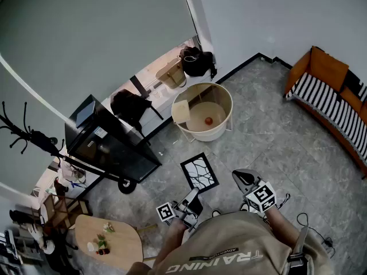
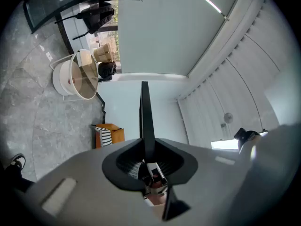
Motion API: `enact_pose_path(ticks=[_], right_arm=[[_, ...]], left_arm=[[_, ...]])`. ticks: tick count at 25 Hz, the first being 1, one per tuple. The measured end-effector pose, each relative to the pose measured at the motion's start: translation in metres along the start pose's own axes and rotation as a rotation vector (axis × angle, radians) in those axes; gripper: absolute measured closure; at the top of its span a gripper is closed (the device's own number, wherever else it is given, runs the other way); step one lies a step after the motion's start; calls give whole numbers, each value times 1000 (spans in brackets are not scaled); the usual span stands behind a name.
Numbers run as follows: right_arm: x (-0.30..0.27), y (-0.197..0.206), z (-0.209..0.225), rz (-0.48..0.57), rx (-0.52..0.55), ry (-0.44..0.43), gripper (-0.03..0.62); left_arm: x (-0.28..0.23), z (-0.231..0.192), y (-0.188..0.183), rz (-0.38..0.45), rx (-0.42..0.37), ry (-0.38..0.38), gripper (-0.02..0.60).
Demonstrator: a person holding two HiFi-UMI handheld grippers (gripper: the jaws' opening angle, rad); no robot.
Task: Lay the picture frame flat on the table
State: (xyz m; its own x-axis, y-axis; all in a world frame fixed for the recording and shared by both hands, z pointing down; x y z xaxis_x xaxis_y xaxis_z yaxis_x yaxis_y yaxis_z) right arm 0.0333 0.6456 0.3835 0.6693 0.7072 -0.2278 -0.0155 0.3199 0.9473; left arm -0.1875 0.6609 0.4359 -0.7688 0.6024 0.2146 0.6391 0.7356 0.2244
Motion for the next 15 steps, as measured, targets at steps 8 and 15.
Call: enact_pose_path(ticks=[8, 15], right_arm=[[-12, 1, -2, 7, 7, 20, 586], [-17, 15, -4, -5, -6, 50, 586]], left_arm=[[-5, -3, -17, -40, -9, 24, 509], [-10, -6, -25, -67, -5, 48, 509]])
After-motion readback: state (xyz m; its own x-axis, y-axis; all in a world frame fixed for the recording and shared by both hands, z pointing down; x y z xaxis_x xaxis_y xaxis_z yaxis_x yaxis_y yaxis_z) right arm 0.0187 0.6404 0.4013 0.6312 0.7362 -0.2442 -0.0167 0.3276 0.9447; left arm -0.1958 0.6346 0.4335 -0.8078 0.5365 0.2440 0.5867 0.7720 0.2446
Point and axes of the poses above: the fingertips, and each gripper's own axes: x backward along the fingers, z to its right, y out of its underside, the point moved 5 cm from there along x, backward along the fingers, and after that the axes turned 8 degrees about -x, right-handed, at the moved point
